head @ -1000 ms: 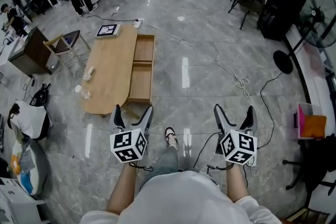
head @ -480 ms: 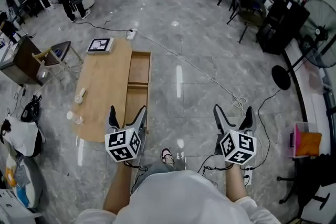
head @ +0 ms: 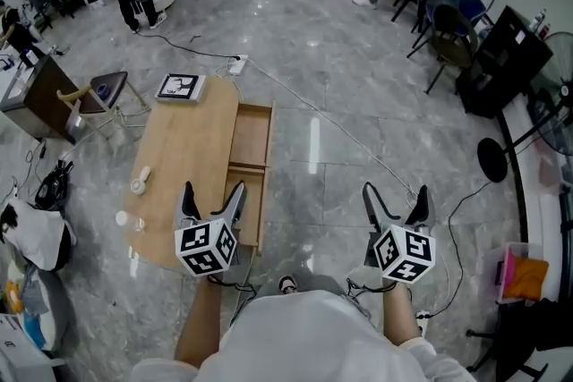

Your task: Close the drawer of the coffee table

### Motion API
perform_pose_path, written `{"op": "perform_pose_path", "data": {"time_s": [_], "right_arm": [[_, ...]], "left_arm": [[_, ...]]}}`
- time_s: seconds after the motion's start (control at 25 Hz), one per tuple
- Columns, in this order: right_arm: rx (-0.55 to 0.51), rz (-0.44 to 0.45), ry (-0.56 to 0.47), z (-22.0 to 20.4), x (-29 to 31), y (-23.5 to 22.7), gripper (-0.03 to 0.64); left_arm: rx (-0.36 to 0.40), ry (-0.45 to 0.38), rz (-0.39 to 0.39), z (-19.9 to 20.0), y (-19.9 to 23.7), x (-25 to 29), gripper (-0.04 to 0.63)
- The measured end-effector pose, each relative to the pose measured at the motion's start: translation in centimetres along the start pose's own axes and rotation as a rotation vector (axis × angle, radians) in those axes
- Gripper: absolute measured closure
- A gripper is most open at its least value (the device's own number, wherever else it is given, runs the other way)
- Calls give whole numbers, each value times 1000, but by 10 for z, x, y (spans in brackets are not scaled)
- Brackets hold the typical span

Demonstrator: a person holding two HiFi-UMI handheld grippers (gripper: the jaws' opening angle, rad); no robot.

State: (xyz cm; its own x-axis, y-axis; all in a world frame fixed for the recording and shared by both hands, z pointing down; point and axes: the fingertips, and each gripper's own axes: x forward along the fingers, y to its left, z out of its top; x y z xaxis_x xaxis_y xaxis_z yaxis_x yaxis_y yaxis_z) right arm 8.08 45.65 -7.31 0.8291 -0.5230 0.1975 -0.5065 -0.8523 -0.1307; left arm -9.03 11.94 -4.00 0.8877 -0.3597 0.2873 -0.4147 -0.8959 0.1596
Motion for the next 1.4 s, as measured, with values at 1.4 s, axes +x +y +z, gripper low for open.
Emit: {"op": "perform_pose_path", "data": {"time_s": [1.4], "right_arm": [[-260, 933, 214, 30, 522, 189, 29]], "left_arm": [[-362, -101, 971, 19, 55, 151, 72]]}}
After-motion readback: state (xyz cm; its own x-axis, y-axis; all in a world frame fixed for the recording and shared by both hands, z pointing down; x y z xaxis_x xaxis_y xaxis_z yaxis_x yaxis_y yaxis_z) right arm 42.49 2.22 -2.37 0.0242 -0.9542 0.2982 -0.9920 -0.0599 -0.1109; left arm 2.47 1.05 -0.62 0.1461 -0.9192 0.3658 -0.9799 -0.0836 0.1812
